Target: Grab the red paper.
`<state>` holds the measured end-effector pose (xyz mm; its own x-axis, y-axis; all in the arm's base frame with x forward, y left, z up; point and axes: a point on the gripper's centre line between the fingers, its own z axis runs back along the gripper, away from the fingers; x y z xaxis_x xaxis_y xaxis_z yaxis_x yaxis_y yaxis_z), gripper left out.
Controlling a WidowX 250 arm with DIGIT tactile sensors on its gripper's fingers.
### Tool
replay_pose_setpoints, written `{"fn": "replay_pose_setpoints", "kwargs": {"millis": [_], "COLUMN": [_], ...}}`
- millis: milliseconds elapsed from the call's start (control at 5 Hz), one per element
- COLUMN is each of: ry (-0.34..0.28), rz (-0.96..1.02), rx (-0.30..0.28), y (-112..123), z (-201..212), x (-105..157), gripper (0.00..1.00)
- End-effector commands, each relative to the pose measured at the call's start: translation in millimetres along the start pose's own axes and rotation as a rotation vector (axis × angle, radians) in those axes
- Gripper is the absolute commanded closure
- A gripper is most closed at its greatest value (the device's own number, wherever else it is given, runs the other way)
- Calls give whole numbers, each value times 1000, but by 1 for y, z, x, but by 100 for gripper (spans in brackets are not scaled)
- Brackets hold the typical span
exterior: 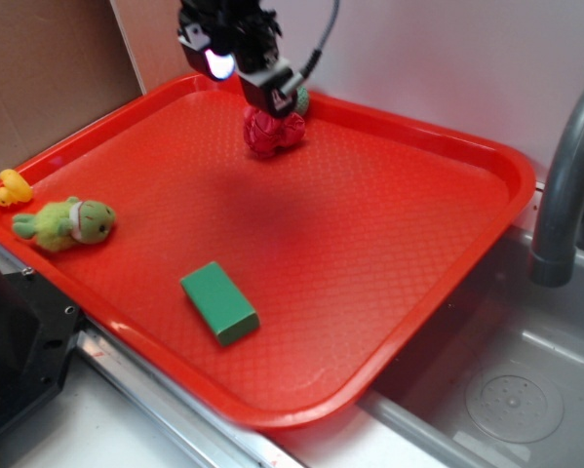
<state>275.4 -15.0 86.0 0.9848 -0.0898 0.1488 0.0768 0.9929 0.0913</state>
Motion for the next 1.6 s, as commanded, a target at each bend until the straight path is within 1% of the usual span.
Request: {"fn": "replay_pose_setpoints", "kwargs": {"millis": [0, 200, 400, 600, 800, 1000, 1200, 1400], "ry": [-21, -19, -6, 11, -4, -14, 30, 10], "rz": [32, 33, 53, 54, 61, 48, 107, 174], "rx": [92, 124, 135, 116, 65, 24, 28, 1], "y": [17, 28, 42, 50, 50, 46, 47, 46], "z": [-32, -34, -40, -52, -55, -53, -20, 34], "x": [25, 27, 27, 31, 32, 31, 22, -3], "gripper": [0, 0, 0, 0, 100, 100, 100, 100]}}
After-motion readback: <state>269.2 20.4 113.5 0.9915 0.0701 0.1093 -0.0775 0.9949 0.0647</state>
